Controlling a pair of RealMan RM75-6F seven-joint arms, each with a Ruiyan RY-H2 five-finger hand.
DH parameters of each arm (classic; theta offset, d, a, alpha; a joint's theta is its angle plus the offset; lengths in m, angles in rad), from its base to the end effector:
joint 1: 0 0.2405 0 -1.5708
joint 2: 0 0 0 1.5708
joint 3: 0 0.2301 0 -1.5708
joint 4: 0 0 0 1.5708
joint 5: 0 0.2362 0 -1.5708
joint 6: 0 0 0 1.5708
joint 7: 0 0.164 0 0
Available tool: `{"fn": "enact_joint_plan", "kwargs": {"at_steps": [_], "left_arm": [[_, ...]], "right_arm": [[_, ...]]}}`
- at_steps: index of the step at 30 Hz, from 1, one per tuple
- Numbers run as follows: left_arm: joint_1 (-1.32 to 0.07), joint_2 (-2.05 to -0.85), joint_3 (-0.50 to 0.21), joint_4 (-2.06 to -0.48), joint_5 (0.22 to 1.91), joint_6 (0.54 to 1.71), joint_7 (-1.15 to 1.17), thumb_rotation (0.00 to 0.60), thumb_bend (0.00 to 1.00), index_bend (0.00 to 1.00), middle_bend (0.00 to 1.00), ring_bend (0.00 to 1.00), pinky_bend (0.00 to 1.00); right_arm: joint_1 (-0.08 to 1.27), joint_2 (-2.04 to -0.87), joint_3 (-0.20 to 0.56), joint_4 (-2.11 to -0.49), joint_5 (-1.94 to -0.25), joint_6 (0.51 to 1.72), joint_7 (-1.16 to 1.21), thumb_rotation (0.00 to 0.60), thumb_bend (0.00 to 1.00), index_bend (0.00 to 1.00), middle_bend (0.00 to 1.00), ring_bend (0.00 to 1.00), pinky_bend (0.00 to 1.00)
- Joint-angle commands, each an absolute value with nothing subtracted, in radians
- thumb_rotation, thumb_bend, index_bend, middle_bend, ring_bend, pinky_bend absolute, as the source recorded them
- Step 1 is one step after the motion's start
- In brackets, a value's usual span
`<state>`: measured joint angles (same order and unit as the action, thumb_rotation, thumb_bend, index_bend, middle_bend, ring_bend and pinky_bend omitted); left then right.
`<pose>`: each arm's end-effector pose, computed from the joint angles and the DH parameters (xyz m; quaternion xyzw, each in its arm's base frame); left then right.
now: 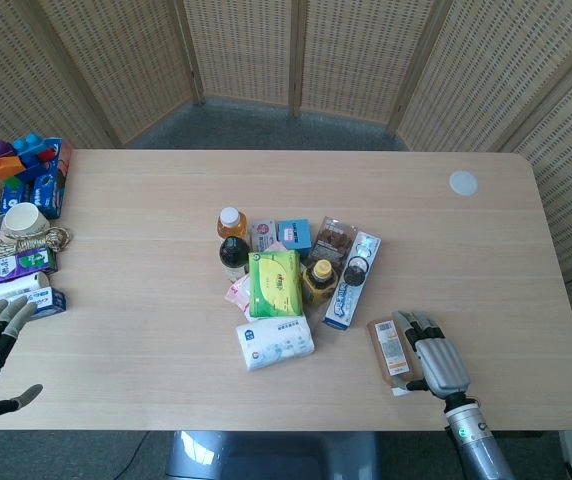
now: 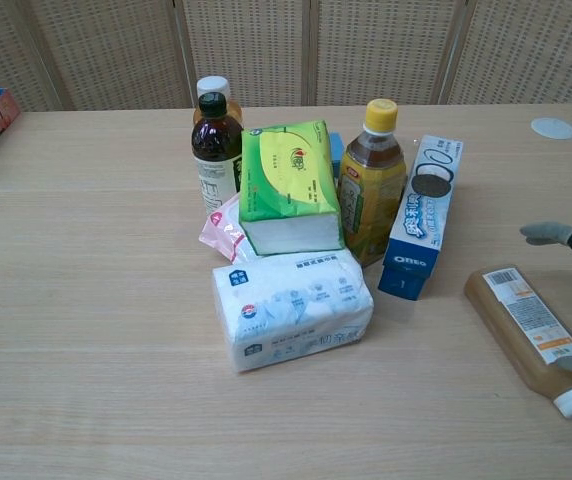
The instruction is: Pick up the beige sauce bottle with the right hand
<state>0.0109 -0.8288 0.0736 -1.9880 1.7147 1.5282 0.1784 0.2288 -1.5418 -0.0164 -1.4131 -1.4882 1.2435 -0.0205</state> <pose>-0.2342 0.1435 0.1497 -0.6602 -0.3660 -0.3534 0.5525 -0.2545 -0.2134 -0.0369 0.6536 -0.4809 0.3846 0.4401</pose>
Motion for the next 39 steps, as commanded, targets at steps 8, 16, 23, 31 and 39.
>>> {"fn": "enact_joint_plan", "kwargs": {"at_steps": [8,16,23,31,39], "left_arm": [[0.008,-0.830,0.075,-1.988,1.713,1.523,0.180,0.600,0.00,0.00,0.00,0.00,0.00],[0.009,-0.829,0.076,-1.988,1.716,1.525,0.178,0.600,0.00,0.00,0.00,0.00,0.00],[0.008,-0.829,0.077,-1.988,1.716,1.522,0.180,0.600,0.00,0.00,0.00,0.00,0.00],[0.008,-0.828,0.078,-1.989,1.716,1.522,0.180,0.600,0.00,0.00,0.00,0.00,0.00],[0.008,-0.829,0.079,-1.990,1.715,1.521,0.183,0.600,0.00,0.00,0.00,0.00,0.00]], "right_arm": [[0.221,-1.550,-0.029,-1.418,-1.504,1.255,-0.024,0.600,0.00,0.00,0.00,0.00,0.00],[0.218,-1.566,-0.036,-1.393,-1.497,1.242,-0.029,0.600,0.00,0.00,0.00,0.00,0.00],[0.221,-1.578,-0.025,-1.354,-1.484,1.232,-0.044,0.600,0.00,0.00,0.00,0.00,0.00],[0.229,-1.571,0.004,-1.307,-1.453,1.220,-0.031,0.600,0.00,0.00,0.00,0.00,0.00],[0.243,-1.547,0.049,-1.265,-1.412,1.206,-0.007,0.600,0.00,0.00,0.00,0.00,0.00]]}}
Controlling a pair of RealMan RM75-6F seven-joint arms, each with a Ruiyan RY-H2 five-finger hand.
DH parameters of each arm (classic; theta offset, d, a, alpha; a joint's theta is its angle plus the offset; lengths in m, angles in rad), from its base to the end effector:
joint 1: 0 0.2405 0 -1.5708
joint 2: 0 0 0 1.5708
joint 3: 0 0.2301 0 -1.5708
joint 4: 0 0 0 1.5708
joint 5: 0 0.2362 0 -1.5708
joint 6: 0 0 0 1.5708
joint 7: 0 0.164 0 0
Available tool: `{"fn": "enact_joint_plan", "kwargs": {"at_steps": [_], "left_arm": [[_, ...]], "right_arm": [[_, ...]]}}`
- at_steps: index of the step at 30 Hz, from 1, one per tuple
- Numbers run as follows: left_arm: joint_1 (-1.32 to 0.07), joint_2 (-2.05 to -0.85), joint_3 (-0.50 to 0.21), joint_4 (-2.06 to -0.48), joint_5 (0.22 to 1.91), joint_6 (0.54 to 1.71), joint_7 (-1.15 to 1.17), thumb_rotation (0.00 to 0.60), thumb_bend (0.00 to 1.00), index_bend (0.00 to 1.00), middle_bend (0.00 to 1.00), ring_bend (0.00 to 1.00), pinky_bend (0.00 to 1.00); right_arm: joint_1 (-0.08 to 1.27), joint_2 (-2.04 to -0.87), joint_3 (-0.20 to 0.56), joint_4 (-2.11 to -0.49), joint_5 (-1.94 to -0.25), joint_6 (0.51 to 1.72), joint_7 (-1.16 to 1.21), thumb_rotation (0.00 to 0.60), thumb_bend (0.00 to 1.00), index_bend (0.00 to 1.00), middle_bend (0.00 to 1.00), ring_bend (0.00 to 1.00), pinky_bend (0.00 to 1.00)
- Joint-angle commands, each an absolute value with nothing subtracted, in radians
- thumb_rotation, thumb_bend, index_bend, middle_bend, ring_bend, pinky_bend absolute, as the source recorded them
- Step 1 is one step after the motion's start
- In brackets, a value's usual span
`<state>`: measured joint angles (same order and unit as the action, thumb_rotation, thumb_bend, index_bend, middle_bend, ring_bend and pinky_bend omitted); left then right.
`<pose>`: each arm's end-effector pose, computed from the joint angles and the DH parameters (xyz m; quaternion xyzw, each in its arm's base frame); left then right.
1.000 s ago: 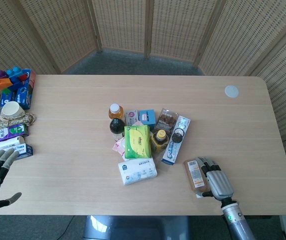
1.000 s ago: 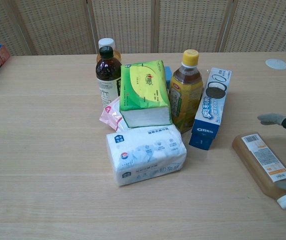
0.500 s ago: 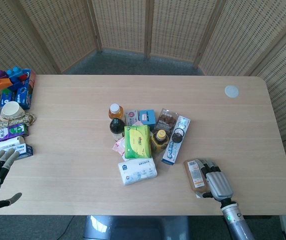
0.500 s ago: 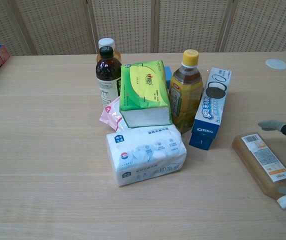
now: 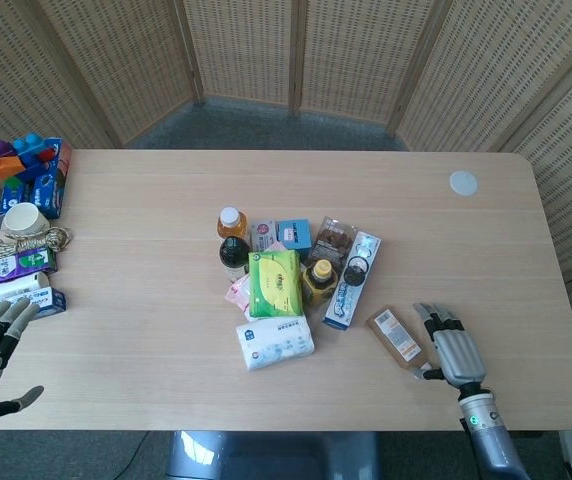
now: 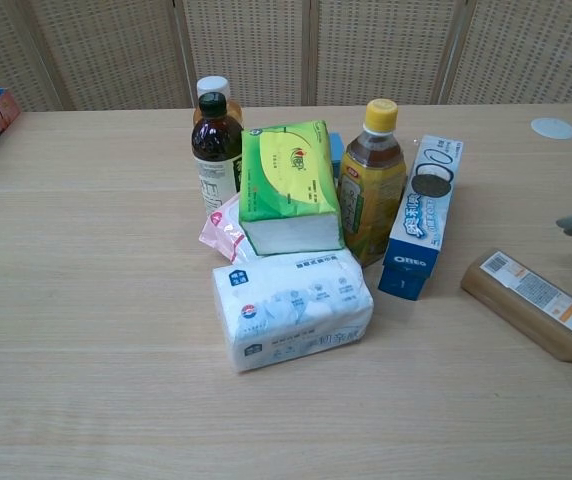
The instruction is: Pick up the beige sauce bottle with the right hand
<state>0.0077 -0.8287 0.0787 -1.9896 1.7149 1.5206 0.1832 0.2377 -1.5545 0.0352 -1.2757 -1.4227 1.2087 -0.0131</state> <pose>-0.2342 0.1430 0.1479 -0.6635 -0.3673 -0.3496 0.5500 -0.2941 -0.2372 -0.0234 0.6426 -0.4671 0.3507 0.4959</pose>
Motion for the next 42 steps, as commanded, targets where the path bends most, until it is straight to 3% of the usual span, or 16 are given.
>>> {"fn": "enact_joint_plan", "kwargs": {"at_steps": [1,11,20,28,42], "left_arm": [[0.008,-0.829,0.079,-1.990,1.714,1.520,0.183,0.600,0.00,0.00,0.00,0.00,0.00],[0.006,-0.830,0.082,-1.994,1.716,1.514,0.188,0.600,0.00,0.00,0.00,0.00,0.00],[0.004,-0.833,0.084,-1.995,1.716,1.507,0.193,0.600,0.00,0.00,0.00,0.00,0.00],[0.003,-0.829,0.083,-1.993,1.715,1.510,0.182,0.600,0.00,0.00,0.00,0.00,0.00],[0.001,-0.830,0.085,-1.993,1.714,1.503,0.186,0.600,0.00,0.00,0.00,0.00,0.00]], "right_arm": [[0.245,-1.542,0.054,-1.262,-1.408,1.205,-0.003,0.600,0.00,0.00,0.00,0.00,0.00],[0.257,-1.492,0.095,-1.272,-1.362,1.187,0.026,0.600,0.00,0.00,0.00,0.00,0.00],[0.226,-1.489,0.028,-1.397,-1.434,1.240,-0.011,0.600,0.00,0.00,0.00,0.00,0.00],[0.218,-1.538,-0.005,-1.394,-1.440,1.223,-0.041,0.600,0.00,0.00,0.00,0.00,0.00],[0.255,-1.578,0.061,-1.285,-1.364,1.166,-0.041,0.600,0.00,0.00,0.00,0.00,0.00]]}}
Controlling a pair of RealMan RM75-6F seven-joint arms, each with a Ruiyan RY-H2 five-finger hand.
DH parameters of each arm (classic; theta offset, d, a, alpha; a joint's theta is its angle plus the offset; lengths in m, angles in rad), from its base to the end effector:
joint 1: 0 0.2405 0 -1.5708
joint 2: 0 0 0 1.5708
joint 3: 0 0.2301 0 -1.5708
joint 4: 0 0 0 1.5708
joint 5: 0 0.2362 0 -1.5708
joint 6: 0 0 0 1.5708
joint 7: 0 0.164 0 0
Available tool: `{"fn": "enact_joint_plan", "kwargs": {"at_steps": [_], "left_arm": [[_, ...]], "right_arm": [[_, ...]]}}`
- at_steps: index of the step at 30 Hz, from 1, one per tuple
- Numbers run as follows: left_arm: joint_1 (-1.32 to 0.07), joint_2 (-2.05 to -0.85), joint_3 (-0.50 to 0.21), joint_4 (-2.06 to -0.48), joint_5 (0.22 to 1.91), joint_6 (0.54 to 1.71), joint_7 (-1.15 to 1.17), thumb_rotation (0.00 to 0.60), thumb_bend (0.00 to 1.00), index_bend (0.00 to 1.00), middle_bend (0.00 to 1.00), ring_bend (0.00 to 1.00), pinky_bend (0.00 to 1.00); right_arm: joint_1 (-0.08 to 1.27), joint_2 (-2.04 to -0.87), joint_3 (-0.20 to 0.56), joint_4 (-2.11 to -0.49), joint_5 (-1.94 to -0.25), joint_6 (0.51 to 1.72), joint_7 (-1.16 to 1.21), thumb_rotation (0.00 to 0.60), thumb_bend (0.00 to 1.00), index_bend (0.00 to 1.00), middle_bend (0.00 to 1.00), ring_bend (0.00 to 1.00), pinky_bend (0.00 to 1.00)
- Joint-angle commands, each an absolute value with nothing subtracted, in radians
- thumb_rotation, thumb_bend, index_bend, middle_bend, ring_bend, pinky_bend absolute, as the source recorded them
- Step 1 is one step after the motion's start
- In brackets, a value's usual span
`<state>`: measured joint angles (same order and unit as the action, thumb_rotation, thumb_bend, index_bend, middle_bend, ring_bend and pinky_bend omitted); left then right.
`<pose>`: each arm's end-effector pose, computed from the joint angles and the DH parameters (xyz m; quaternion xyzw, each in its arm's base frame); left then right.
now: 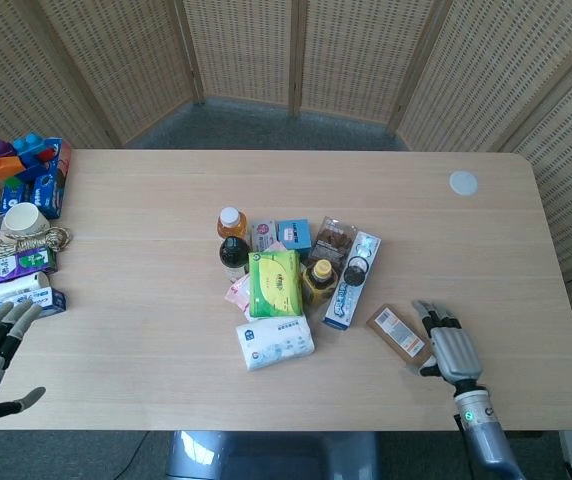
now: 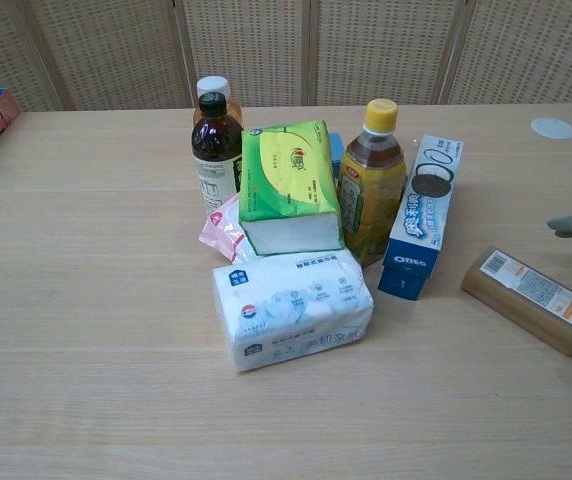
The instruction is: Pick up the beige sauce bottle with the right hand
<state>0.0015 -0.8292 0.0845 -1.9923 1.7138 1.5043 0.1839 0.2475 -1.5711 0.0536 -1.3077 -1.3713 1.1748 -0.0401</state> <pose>-0.2342 0.1428 0.1445 -0.6680 -0.3721 -0.3453 0.5442 -0.2866 -0.2407 -0.0326 0.6313 -0.4894 0.3471 0.4914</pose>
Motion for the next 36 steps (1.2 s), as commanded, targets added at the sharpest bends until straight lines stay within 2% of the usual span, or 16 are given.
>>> {"fn": "enact_joint_plan", "kwargs": {"at_steps": [1,13,23,36], "left_arm": [[0.002,-0.831,0.085,-1.994,1.714,1.503,0.188,0.600,0.00,0.00,0.00,0.00,0.00],[0.001,-0.834,0.086,-1.995,1.709,1.499,0.195,0.600,0.00,0.00,0.00,0.00,0.00],[0.001,-0.836,0.089,-1.997,1.716,1.497,0.200,0.600,0.00,0.00,0.00,0.00,0.00],[0.000,-0.828,0.087,-1.993,1.710,1.502,0.181,0.600,0.00,0.00,0.00,0.00,0.00]], "right_arm": [[0.258,-1.580,0.065,-1.275,-1.361,1.164,-0.041,0.600,0.00,0.00,0.00,0.00,0.00],[0.307,-1.561,0.127,-1.216,-1.313,1.117,-0.024,0.600,0.00,0.00,0.00,0.00,0.00],[0.292,-1.536,0.086,-1.340,-1.326,1.122,-0.054,0.600,0.00,0.00,0.00,0.00,0.00],[0.332,-1.601,0.105,-1.296,-1.302,1.099,-0.096,0.600,0.00,0.00,0.00,0.00,0.00]]}}
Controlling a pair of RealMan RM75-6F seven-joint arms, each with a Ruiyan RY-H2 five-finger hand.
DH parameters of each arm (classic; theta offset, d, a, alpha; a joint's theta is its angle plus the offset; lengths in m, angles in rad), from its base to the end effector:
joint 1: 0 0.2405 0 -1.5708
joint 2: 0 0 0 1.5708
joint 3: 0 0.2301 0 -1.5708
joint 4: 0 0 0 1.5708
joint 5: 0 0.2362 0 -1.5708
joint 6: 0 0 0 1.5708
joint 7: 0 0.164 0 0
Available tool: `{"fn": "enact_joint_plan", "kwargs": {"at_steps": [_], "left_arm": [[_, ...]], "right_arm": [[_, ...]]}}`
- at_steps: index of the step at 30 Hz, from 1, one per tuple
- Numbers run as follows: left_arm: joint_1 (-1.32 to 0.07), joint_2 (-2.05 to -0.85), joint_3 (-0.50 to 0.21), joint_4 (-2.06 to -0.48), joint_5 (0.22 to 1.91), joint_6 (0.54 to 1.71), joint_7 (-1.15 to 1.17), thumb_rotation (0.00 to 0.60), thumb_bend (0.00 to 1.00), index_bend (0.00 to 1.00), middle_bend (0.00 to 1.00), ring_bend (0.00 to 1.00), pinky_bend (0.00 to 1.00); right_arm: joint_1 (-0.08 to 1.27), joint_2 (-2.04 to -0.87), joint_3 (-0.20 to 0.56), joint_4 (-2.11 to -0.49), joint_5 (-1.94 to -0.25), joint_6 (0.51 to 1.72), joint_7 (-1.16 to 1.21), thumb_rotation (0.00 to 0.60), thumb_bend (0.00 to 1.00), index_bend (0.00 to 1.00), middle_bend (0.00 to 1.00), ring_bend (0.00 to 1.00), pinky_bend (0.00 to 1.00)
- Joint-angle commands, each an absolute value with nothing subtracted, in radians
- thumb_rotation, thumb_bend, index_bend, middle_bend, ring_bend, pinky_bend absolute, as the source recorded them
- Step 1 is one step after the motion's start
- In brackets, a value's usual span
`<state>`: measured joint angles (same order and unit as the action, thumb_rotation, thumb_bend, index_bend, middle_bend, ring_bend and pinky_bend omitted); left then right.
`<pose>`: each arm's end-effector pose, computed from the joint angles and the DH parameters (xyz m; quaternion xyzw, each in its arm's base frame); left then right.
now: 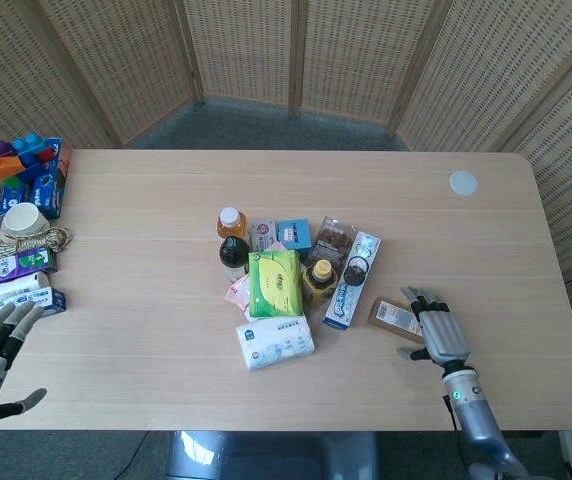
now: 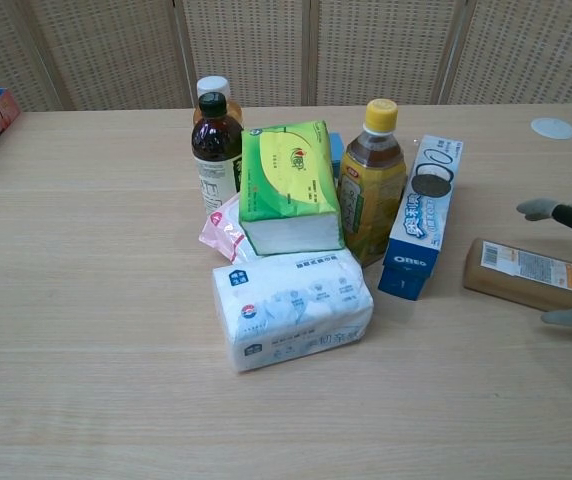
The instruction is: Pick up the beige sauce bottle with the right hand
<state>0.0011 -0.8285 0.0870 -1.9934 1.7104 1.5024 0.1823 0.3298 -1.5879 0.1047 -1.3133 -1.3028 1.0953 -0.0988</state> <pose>-0.2348 0.1424 0.1442 -0.6674 -0.3748 -0.3438 0.5440 -0.2684 -0.2718 -0.0403 0.6426 -0.4853 0.3414 0.4848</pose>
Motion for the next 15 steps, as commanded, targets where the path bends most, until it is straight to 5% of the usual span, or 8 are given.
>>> {"fn": "enact_joint_plan", "kwargs": {"at_steps": [1,9,12,15], "left_arm": [[0.000,-0.827,0.087,-1.993,1.710,1.502,0.180,0.600,0.00,0.00,0.00,0.00,0.00],[0.002,-0.822,0.090,-1.999,1.706,1.499,0.182,0.600,0.00,0.00,0.00,0.00,0.00],[0.001,-0.823,0.090,-1.999,1.705,1.496,0.183,0.600,0.00,0.00,0.00,0.00,0.00],[0.000,-0.823,0.090,-1.999,1.703,1.493,0.184,0.600,0.00,0.00,0.00,0.00,0.00]], "right_arm": [[0.332,-1.608,0.106,-1.286,-1.304,1.103,-0.094,0.600,0.00,0.00,0.00,0.00,0.00],[0.344,-1.654,0.111,-1.198,-1.310,1.107,-0.069,0.600,0.00,0.01,0.01,0.00,0.01],[0.346,-1.669,0.109,-1.168,-1.310,1.106,-0.070,0.600,0.00,0.13,0.14,0.04,0.14],[0.343,-1.684,0.108,-1.143,-1.314,1.116,-0.062,0.600,0.00,0.19,0.37,0.22,0.36]]}}
